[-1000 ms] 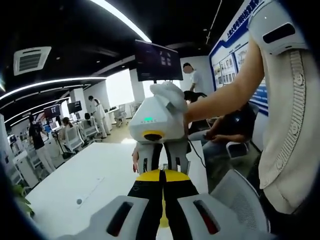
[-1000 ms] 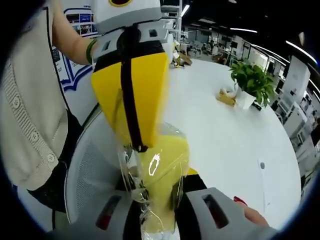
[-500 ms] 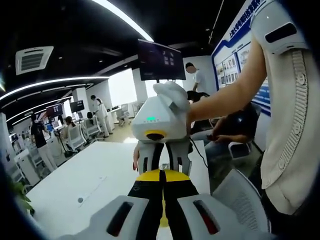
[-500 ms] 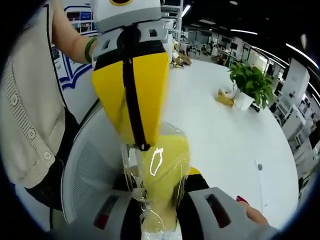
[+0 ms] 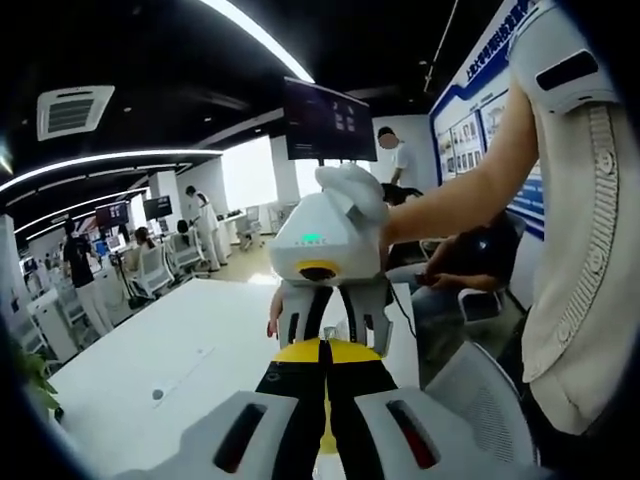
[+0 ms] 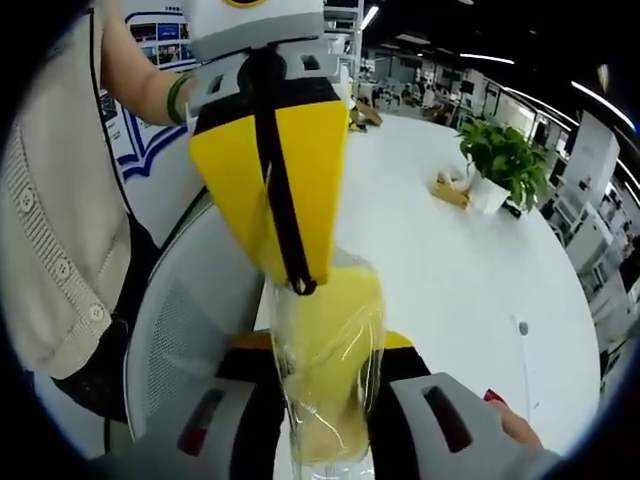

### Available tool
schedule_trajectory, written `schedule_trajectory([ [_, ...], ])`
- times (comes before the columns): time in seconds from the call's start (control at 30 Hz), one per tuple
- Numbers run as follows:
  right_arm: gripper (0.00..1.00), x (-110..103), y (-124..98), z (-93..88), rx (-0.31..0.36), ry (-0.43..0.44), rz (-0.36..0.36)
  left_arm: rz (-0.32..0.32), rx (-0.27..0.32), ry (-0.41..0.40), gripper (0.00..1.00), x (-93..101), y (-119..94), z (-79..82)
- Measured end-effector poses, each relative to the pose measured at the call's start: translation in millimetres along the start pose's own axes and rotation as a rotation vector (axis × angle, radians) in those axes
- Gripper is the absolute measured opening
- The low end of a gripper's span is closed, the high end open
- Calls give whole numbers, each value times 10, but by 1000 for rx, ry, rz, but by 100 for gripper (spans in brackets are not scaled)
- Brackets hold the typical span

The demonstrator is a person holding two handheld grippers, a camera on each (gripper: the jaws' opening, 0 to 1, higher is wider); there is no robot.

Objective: Compare the silicone blocks by pressing each to a similar depth, holding the contact briefly, and releasing to observe deformation and rebound differences across the visible hardness samples.

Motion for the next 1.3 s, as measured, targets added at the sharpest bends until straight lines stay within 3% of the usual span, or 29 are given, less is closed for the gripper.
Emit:
schedule_trajectory([
  [0.53,35,35,-12,-103,47,49,-55,-5,7,-33,0,-87,28,-53],
  [0.77,41,69,-56,-149,92,93,-128,-1,-16,-61,0,-143,80,-127],
  [0.87,46,98,-109,-196,130,141,-191,0,-21,-76,0,-174,93,-180],
  [1.0,49,79,-198,-376,216,279,-313,27,-42,-128,0,-284,130,-321],
  [1.17,59,-62,-225,-623,318,482,-361,32,-55,-204,0,-428,189,-517],
  [1.23,59,-146,-230,-740,343,554,-379,12,-62,-245,0,-494,231,-598],
  [1.3,61,-247,-209,-869,338,618,-393,34,-77,-241,0,-581,275,-679],
])
Point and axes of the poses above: the point that each gripper's makers call its tool centre point, and the gripper's own axes: y roughly forward along the fingers, x roughly to its right, z roughly out of its top, the point moved 7 cm from there along -y, roughly backward along the fingers, and after that the axes turned 15 degrees about -x, right-handed, at the moved point
